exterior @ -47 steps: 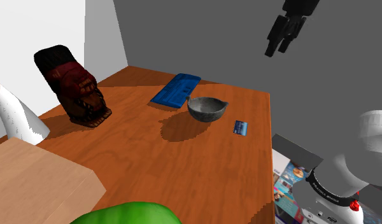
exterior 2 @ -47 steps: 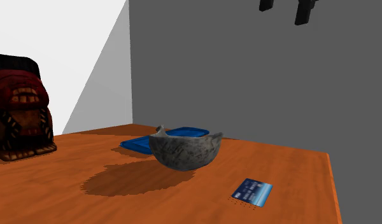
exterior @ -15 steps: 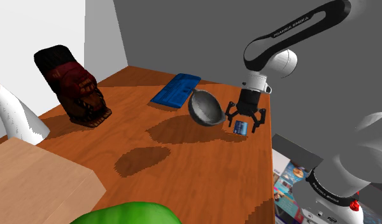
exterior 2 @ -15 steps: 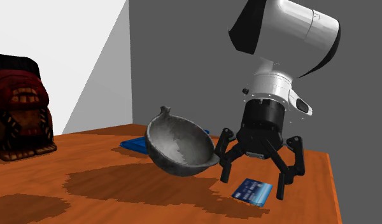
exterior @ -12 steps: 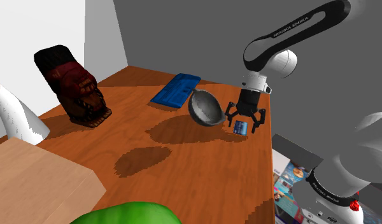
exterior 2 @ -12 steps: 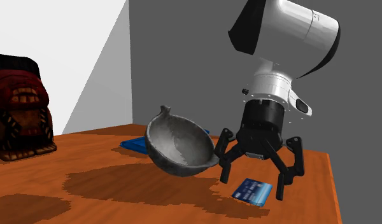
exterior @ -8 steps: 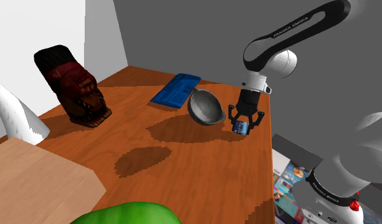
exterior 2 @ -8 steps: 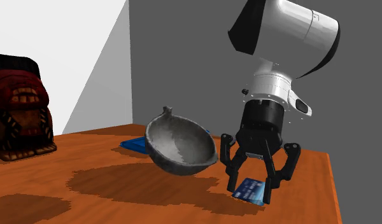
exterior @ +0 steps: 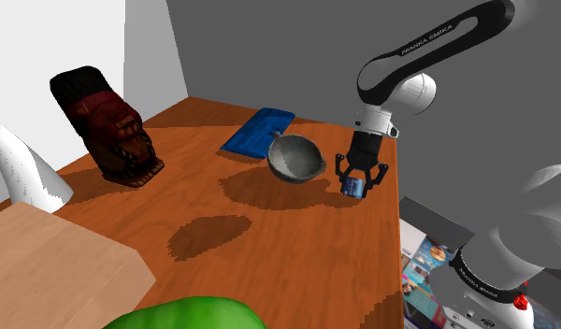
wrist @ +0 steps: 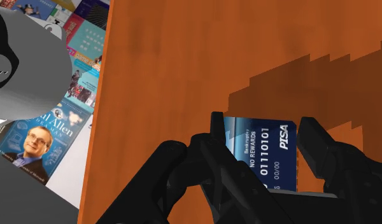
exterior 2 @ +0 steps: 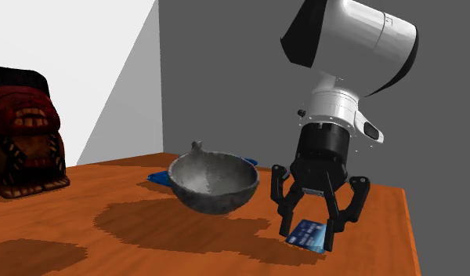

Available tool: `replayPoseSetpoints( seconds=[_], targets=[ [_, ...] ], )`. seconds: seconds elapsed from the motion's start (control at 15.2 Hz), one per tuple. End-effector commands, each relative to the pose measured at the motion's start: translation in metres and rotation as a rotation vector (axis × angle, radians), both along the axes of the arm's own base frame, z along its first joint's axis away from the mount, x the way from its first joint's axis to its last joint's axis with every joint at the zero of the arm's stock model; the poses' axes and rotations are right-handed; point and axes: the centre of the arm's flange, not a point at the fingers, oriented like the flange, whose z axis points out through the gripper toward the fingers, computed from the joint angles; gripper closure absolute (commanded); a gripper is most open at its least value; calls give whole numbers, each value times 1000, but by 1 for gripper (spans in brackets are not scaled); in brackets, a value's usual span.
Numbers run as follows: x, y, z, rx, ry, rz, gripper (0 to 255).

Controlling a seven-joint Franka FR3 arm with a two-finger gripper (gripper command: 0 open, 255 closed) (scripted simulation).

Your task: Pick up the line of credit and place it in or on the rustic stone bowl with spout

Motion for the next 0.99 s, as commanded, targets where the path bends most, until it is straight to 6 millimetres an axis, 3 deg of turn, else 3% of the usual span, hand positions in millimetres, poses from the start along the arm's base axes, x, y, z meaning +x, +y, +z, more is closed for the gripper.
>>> replayPoseSetpoints(
  seconds=[0.0,0.92],
  targets=[
    [0,0,5,0,0,0,255],
    [0,0,79,0,0,0,255]
  ],
)
